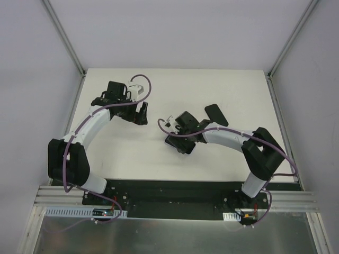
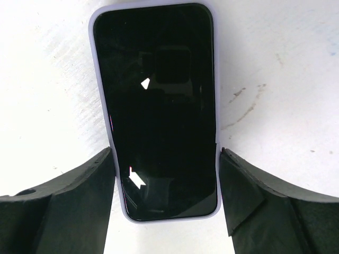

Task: Take the phone out of the phone case
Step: Pick up the phone at the center of the board.

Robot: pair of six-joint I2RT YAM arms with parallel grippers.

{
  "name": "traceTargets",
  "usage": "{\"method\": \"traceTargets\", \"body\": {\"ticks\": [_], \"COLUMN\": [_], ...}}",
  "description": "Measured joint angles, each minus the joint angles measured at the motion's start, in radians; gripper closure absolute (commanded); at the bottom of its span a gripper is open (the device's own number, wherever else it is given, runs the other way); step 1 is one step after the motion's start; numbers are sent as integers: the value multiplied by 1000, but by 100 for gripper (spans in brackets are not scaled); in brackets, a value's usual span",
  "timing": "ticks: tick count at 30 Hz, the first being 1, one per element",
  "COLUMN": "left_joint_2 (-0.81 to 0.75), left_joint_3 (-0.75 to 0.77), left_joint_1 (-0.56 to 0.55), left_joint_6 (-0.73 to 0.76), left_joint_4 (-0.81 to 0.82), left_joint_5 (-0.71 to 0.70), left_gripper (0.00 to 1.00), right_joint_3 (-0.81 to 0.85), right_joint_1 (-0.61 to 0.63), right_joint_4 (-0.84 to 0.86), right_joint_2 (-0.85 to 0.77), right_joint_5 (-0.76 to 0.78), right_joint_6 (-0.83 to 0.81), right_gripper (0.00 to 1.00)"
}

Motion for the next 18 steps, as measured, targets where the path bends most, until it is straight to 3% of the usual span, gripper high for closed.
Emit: {"method": "traceTargets", "body": {"ticks": [18], "left_joint_2": [308], "left_joint_3": [87], "left_joint_1": [0], "left_joint_6": [-344], "left_joint_4": [138], "left_joint_5": [434], "left_gripper": [4], "right_joint_3": [5], "right_joint_1": [-19], "right_joint_4": [9], "right_joint_2": [-141], "right_joint_5": [42], "right_joint_6": [21], "right_gripper": [97]}}
